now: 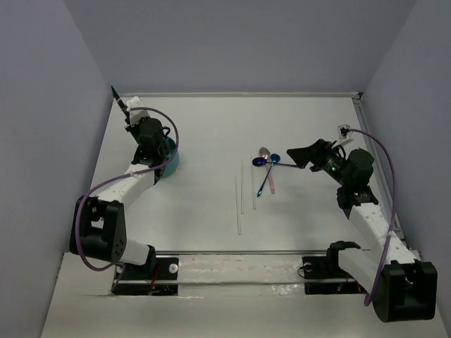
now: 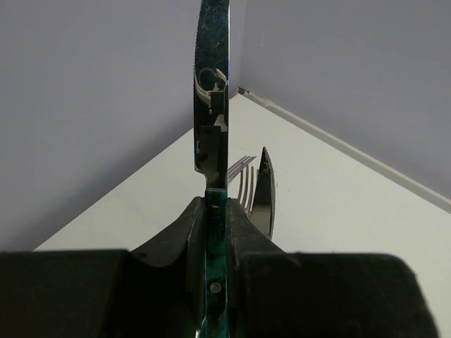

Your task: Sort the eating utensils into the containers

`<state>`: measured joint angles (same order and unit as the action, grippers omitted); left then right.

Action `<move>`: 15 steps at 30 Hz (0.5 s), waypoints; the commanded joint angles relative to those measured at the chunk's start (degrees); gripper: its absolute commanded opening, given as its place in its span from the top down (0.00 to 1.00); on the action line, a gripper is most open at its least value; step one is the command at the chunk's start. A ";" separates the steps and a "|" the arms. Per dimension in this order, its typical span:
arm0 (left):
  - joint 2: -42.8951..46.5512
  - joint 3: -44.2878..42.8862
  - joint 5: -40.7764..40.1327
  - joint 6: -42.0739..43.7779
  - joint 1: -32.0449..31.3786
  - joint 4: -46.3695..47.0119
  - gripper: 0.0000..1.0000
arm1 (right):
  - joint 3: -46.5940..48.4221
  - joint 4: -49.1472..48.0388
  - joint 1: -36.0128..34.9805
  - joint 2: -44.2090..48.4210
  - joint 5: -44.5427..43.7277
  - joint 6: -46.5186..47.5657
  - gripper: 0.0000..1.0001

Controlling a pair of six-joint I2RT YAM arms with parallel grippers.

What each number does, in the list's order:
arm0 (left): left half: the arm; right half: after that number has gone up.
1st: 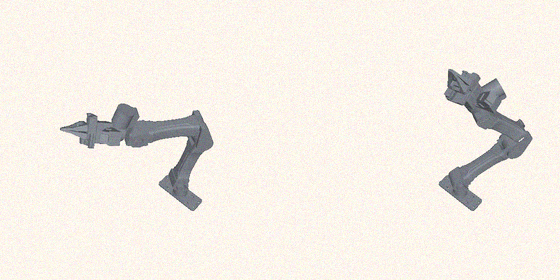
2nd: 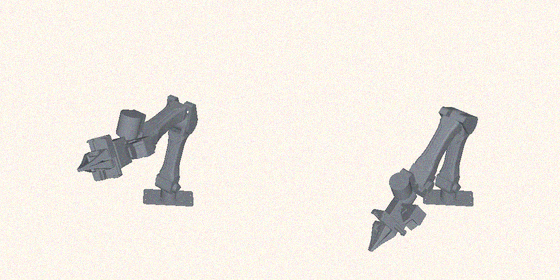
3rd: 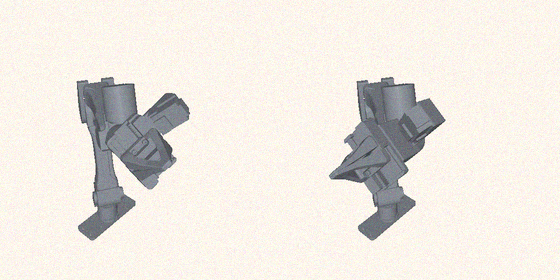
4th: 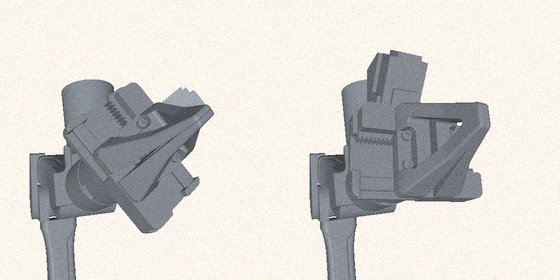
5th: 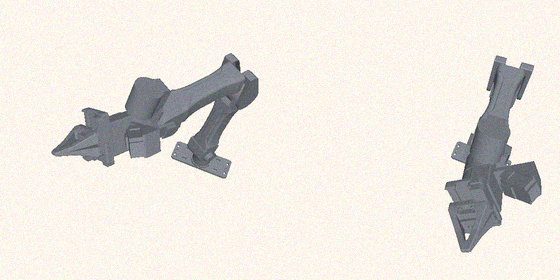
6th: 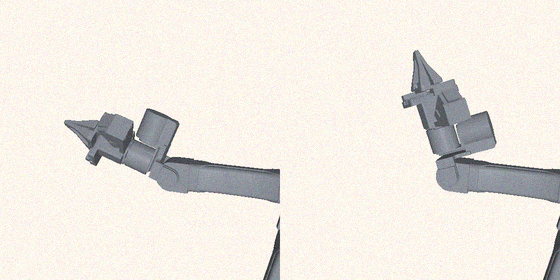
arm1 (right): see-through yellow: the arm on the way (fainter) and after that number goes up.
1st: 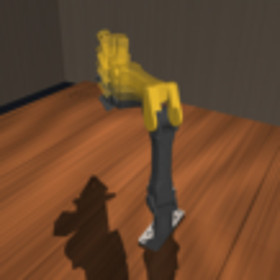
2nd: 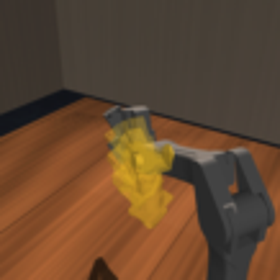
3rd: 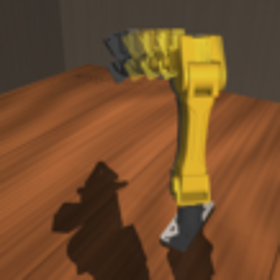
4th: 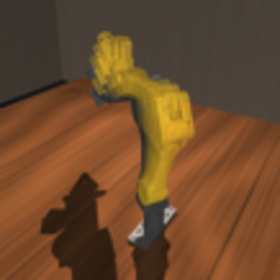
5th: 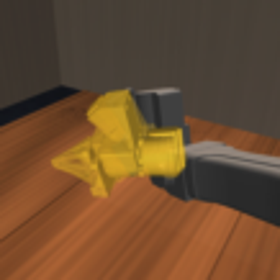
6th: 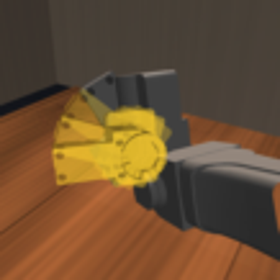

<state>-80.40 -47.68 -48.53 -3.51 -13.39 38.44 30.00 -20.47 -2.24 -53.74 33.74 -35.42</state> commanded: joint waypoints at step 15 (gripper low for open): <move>-4.50 1.19 -4.64 -0.27 -2.96 7.27 1.00 | 0.06 -3.96 -0.13 0.39 1.86 -0.18 0.03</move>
<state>-85.34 -47.05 -51.29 -3.95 -16.32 41.28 30.00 -20.73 -2.24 -53.71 34.57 -35.46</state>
